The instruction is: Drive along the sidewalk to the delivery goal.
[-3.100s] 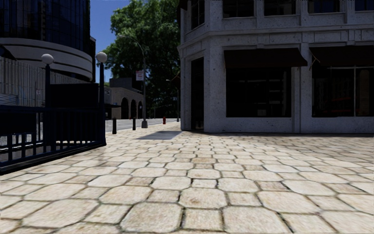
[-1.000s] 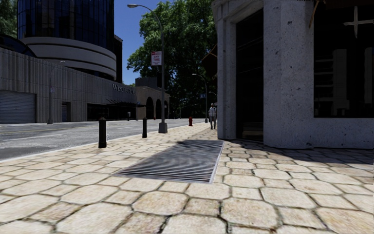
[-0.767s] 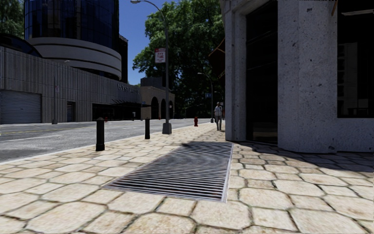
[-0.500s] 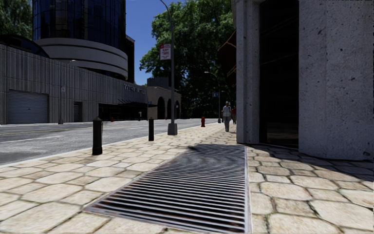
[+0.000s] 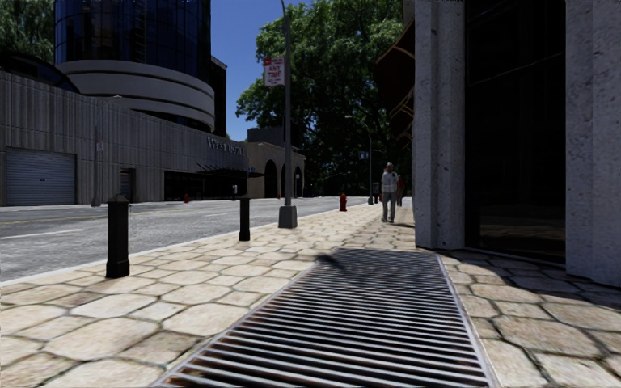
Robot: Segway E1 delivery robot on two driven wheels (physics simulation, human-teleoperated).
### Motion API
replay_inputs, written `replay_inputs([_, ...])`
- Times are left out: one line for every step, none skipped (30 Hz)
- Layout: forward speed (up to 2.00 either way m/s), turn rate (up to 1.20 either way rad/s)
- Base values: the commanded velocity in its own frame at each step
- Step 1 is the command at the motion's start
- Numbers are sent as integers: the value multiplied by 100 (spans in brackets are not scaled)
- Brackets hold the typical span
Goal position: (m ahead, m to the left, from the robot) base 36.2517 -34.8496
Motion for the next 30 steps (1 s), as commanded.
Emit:
replay_inputs([200, 0])
replay_inputs([200, 0])
replay_inputs([200, 0])
replay_inputs([200, 0])
replay_inputs([200, 0])
replay_inputs([200, 0])
replay_inputs([200, 0])
replay_inputs([200, 0])
replay_inputs([200, 0])
replay_inputs([200, 0])
replay_inputs([200, 0])
replay_inputs([200, 0])
replay_inputs([200, 0])
replay_inputs([200, 0])
replay_inputs([200, 0])
replay_inputs([200, 0])
replay_inputs([200, 0])
replay_inputs([200, 0])
replay_inputs([200, 0])
replay_inputs([200, 0])
replay_inputs([200, 0])
replay_inputs([200, 0])
replay_inputs([200, 0])
replay_inputs([200, 0])
replay_inputs([200, 0])
replay_inputs([200, 0])
replay_inputs([200, 0])
replay_inputs([200, 0])
replay_inputs([200, 0])
replay_inputs([200, 0])
